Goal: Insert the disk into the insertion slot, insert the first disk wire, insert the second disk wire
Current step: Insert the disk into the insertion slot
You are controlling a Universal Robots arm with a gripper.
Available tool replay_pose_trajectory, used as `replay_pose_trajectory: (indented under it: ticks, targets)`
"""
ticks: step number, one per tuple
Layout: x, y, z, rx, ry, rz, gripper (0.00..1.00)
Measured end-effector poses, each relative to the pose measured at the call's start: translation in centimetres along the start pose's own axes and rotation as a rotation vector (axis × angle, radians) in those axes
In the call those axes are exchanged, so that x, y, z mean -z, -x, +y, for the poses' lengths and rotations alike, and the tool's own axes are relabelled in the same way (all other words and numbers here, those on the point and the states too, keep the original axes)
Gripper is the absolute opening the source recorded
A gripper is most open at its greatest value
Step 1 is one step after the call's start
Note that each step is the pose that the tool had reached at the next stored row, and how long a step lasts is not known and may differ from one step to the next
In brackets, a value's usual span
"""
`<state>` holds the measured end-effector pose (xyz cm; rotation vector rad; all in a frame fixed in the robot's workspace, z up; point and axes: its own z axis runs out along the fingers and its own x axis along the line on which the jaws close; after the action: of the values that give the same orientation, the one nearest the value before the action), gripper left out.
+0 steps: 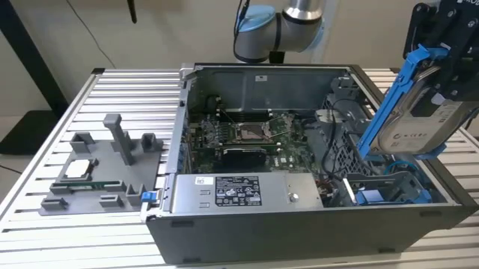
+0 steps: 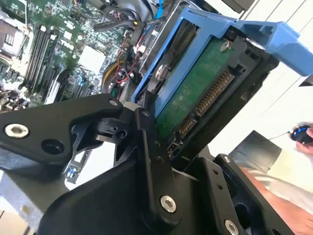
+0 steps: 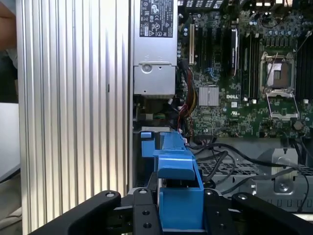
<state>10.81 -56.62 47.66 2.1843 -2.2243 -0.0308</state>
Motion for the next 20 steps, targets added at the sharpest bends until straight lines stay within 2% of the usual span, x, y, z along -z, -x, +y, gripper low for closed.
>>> replay_pose_trajectory:
  ticks: [13, 20]
  targets:
    - [-0.35, 0.01, -0.03, -0.004, 0.0017, 0.0013, 0.00]
    - [-0.76, 0.00, -0.12, -0.047, 0.0036, -0.0002, 0.00]
